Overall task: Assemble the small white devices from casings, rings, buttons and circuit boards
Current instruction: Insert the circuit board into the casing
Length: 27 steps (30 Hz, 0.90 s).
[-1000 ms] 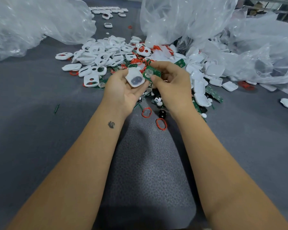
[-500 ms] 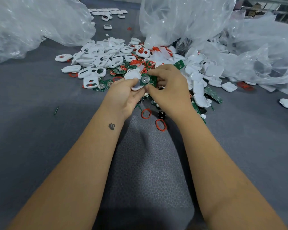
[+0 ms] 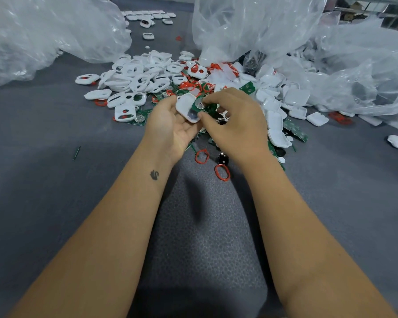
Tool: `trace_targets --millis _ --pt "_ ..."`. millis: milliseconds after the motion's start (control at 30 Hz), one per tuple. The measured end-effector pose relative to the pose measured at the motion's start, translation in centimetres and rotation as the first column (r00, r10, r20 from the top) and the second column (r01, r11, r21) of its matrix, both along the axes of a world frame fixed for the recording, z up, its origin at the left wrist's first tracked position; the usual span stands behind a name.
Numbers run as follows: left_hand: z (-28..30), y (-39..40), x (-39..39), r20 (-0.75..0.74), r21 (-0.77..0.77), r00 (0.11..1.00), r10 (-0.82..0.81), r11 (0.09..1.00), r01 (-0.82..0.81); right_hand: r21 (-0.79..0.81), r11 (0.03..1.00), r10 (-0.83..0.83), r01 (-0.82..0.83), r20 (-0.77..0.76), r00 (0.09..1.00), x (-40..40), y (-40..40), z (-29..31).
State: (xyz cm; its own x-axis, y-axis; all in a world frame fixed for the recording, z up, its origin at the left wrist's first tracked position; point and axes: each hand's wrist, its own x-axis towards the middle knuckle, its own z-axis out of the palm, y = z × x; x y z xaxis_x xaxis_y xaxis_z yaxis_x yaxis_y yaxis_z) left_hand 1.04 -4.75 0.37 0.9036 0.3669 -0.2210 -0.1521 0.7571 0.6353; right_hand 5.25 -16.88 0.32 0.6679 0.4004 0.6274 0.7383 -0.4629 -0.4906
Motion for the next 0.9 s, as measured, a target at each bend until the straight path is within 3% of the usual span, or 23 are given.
trace_targets --millis 567,900 --pt "0.36 -0.64 0.0 0.062 -0.089 0.994 -0.091 0.991 0.096 -0.132 0.99 -0.013 0.043 0.222 0.975 -0.02 0.07 -0.13" --pt "0.18 -0.5 0.0 0.078 -0.114 0.992 -0.104 0.987 0.112 -0.117 0.993 0.015 0.006 0.18 0.984 0.29 0.01 -0.21"
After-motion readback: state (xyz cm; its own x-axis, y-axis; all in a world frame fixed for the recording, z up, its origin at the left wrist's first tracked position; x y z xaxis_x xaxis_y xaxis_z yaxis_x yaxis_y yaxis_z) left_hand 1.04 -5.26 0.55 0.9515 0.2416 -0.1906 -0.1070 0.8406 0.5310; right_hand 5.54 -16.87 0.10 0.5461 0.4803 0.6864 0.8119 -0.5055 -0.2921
